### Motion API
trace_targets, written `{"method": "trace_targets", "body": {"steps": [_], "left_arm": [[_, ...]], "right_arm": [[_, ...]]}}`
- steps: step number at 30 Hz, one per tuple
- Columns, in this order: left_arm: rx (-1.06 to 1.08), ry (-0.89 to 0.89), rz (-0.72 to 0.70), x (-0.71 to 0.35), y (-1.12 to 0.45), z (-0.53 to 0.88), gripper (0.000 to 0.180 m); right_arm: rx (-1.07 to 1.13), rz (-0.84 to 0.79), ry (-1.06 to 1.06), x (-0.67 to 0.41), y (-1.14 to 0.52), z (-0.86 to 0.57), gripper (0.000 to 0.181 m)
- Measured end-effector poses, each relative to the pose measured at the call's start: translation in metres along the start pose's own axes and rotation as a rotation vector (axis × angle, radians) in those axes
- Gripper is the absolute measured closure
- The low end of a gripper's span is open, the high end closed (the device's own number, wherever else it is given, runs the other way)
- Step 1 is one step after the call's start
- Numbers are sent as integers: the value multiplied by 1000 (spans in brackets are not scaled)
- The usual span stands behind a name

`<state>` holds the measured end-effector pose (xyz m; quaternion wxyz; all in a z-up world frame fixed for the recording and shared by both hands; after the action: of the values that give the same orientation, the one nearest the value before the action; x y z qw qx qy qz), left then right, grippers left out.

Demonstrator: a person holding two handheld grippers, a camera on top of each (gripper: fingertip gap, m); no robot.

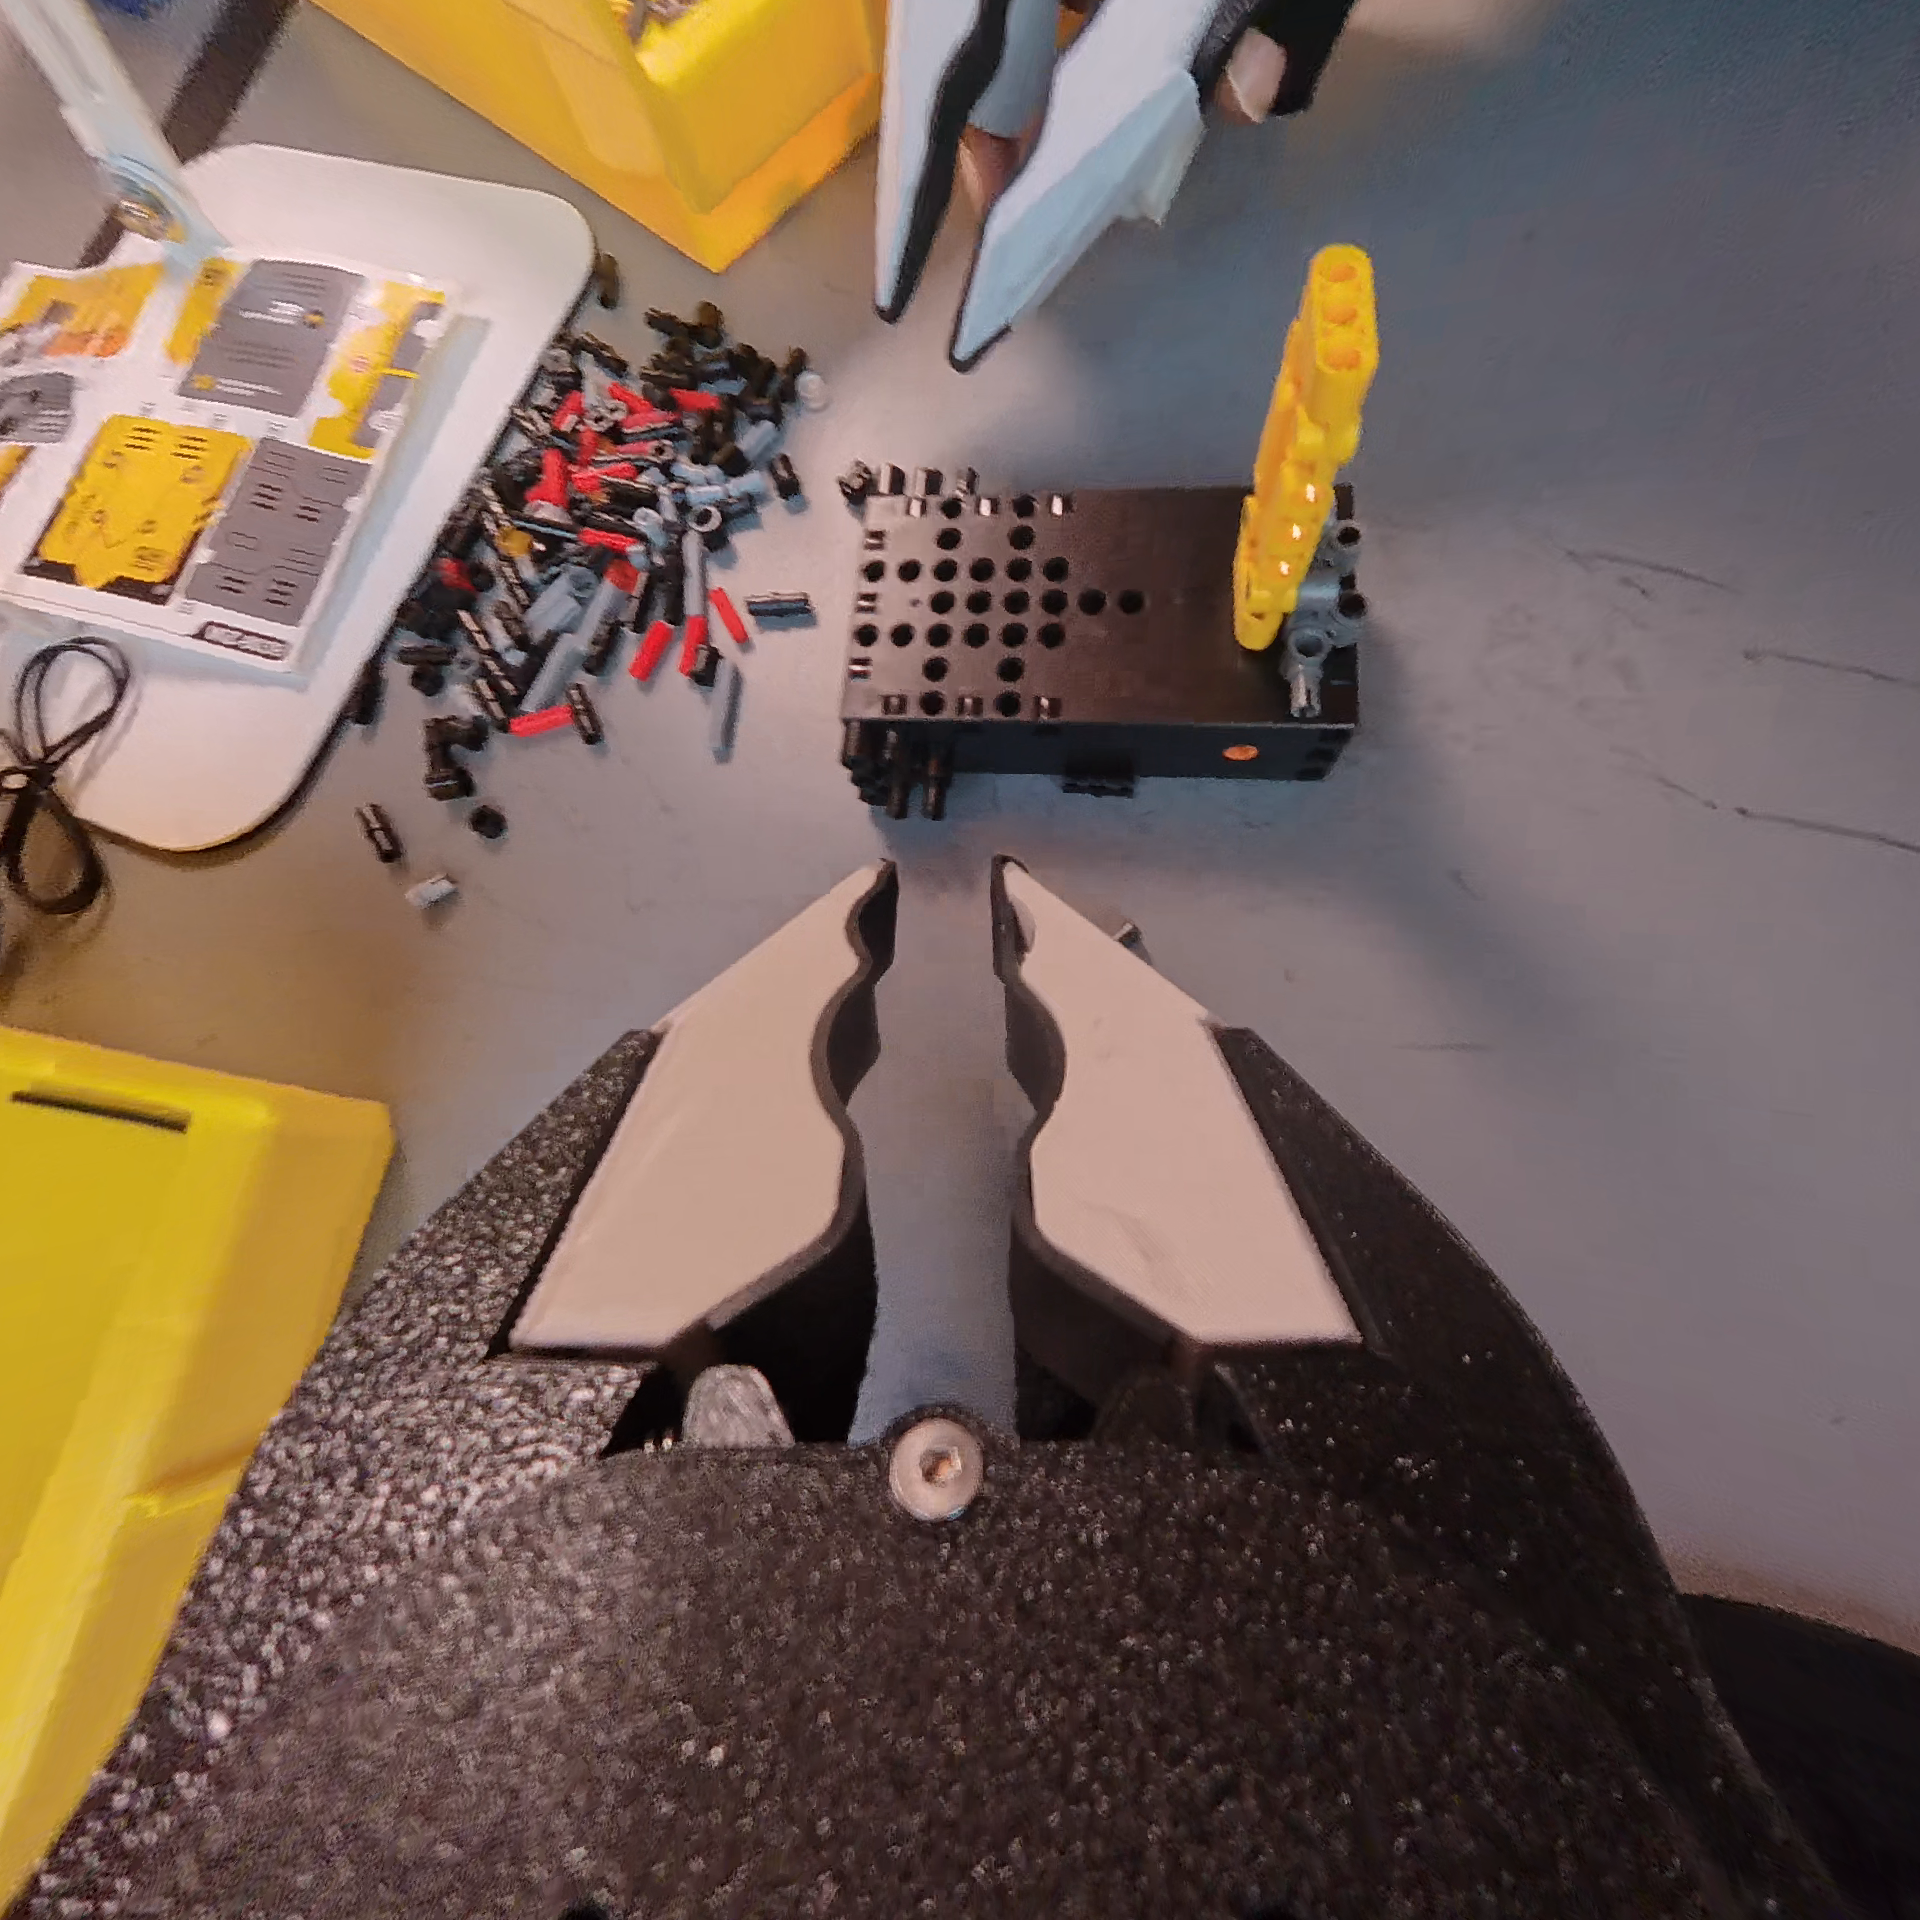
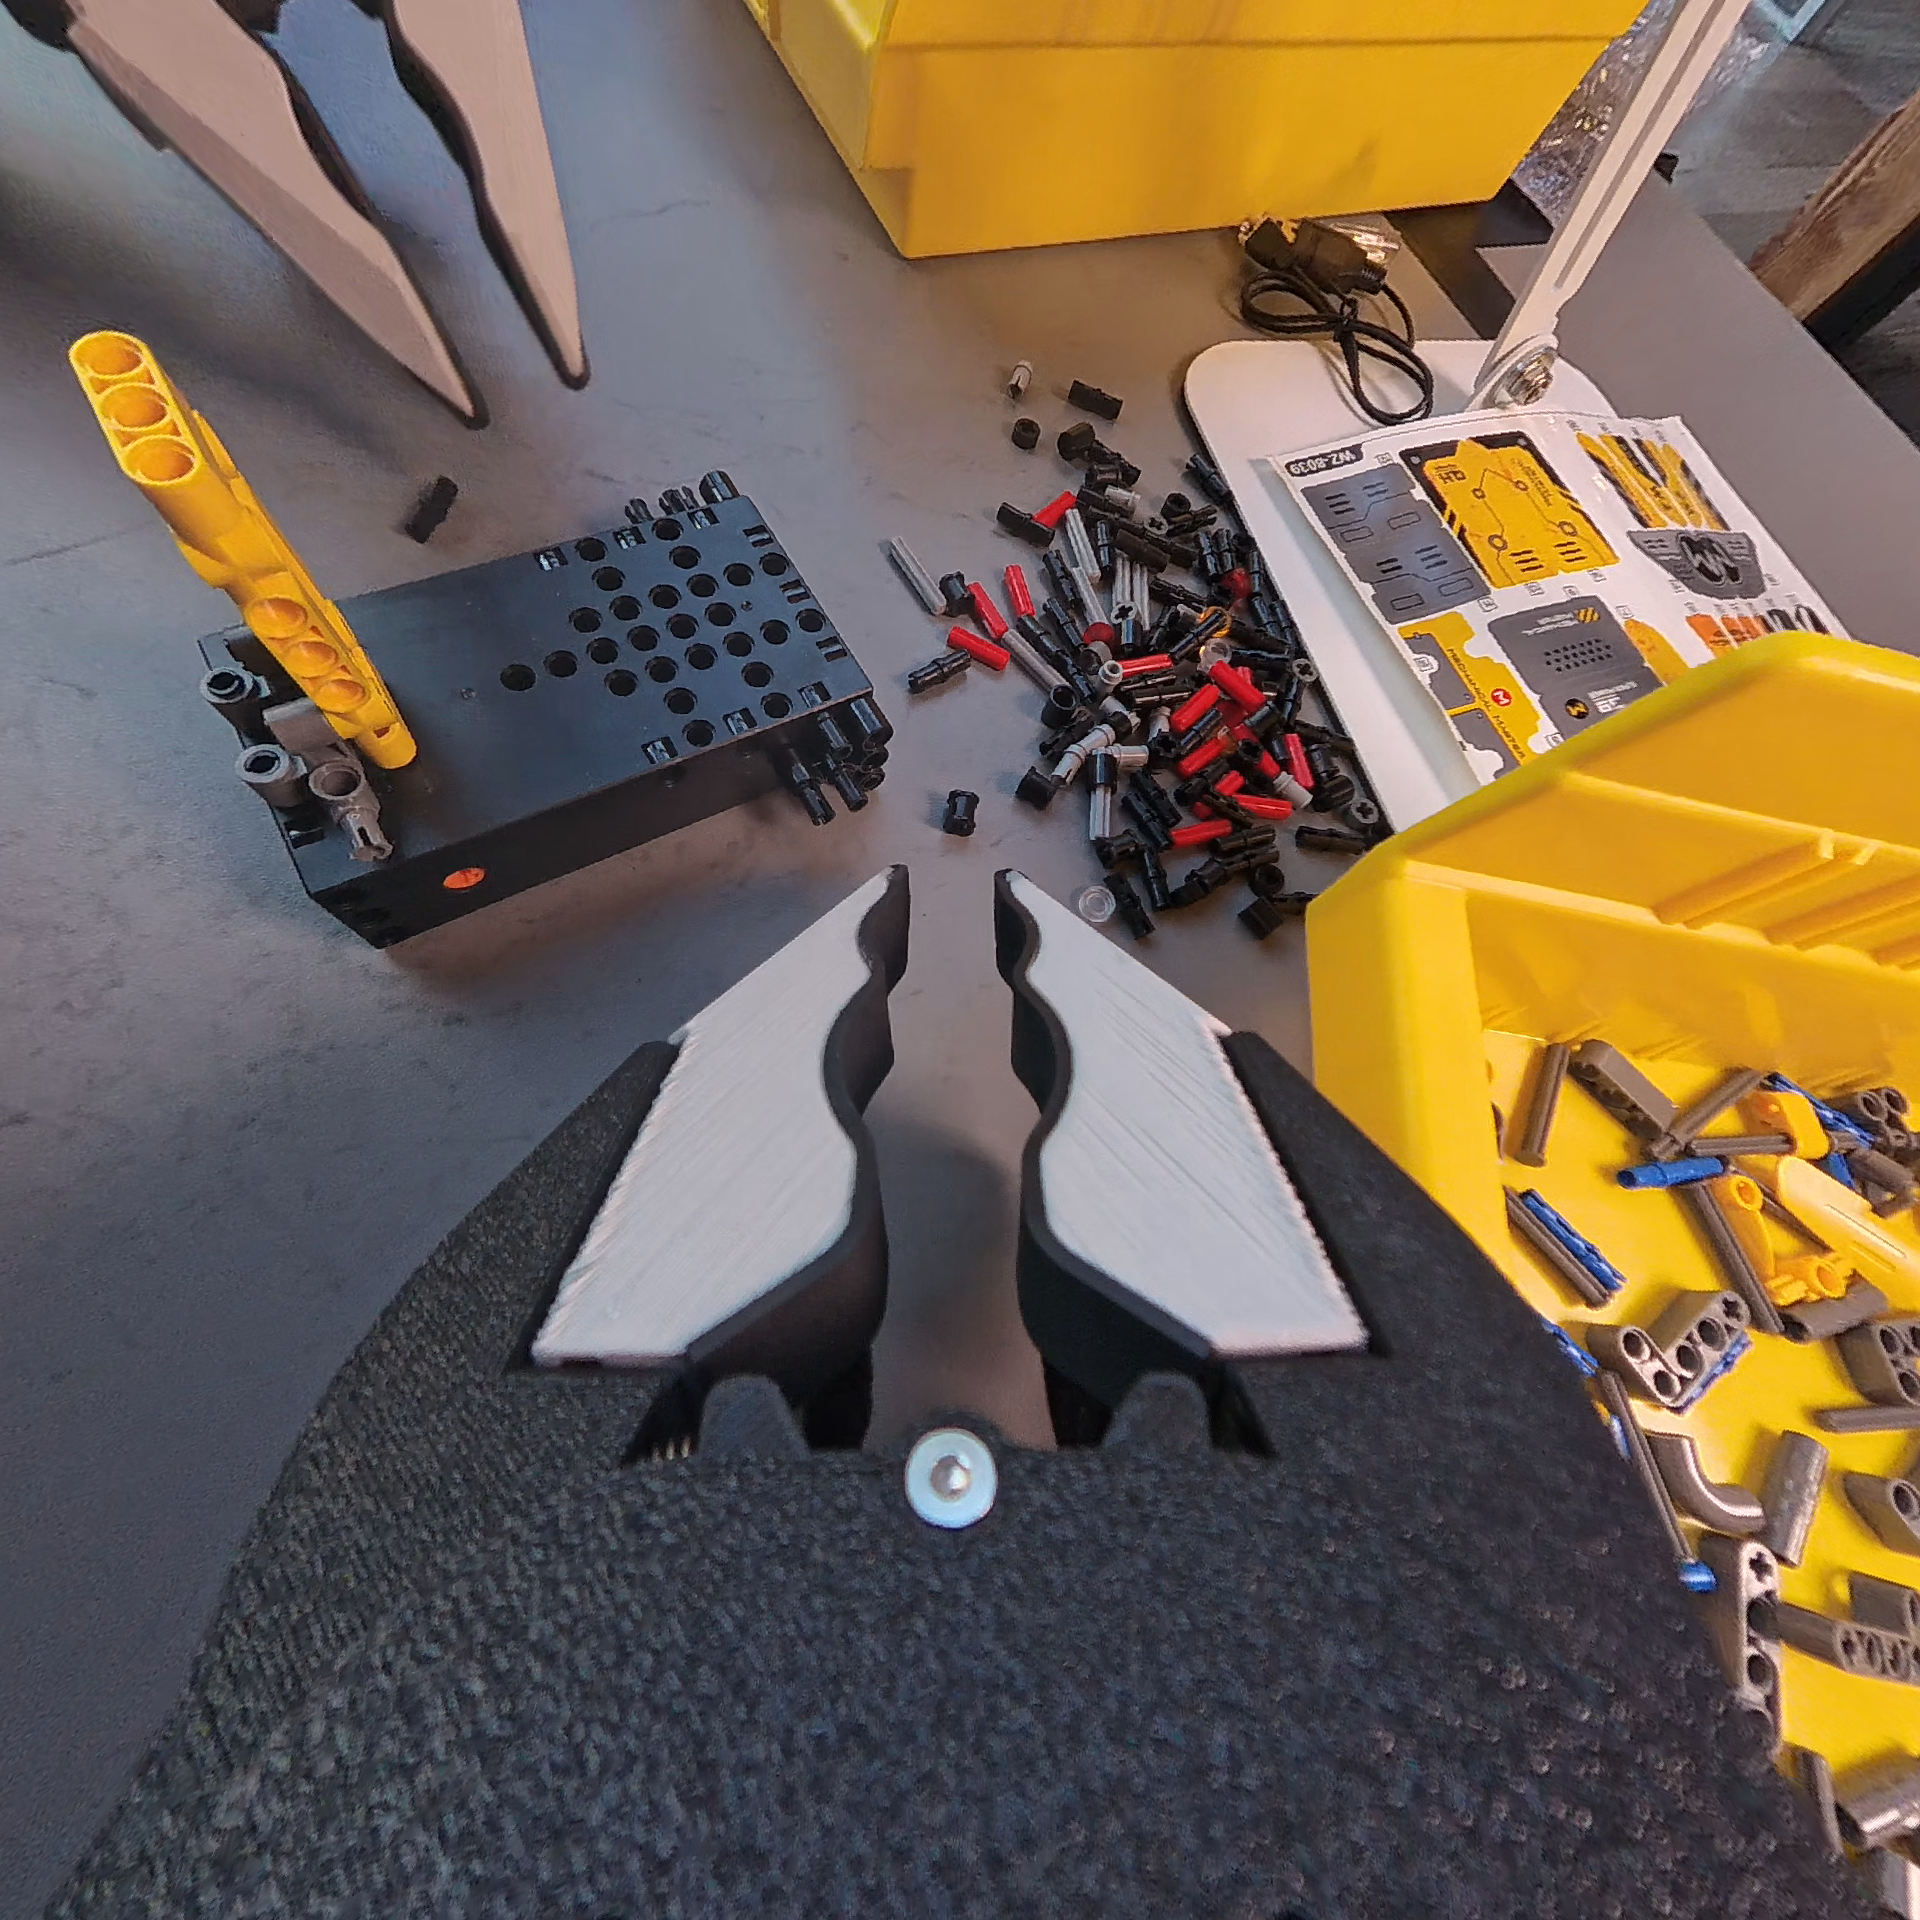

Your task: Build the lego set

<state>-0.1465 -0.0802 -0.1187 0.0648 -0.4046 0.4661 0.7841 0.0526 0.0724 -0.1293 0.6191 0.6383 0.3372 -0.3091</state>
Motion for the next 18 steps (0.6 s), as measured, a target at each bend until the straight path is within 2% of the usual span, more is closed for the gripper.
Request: {"method": "trace_targets", "body": {"steps": [4,7,13,15,18], "left_arm": [[-117,76,-52,-4,7,15,161],[-144,88,-35,-2,-1,19,155],[100,44,-59,-2,-29,14,134],[126,29,-46,-4,-34,17,134],[140,7,-27,-8,-41,20,145]], "right_arm": [[-6,-5,-14,0,1,-1,167],[-18,-15,-14,-1,2,-1,166],[-30,-24,-24,-1,3,-2,165],[-32,-22,-23,-1,2,-2,165],[-33,-21,-20,-1,2,-2,165]]}}
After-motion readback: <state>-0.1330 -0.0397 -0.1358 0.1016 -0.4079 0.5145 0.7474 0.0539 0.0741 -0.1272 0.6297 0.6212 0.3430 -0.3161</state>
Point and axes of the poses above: each gripper's, where its closed fingertips meet, y back along the fingers, x out of its underside, z = x × y across the jaws, the point moved 9 cm from there along y, back along the fingers, and after that the axes turned 10 degrees about -y, right-handed, at the moved point
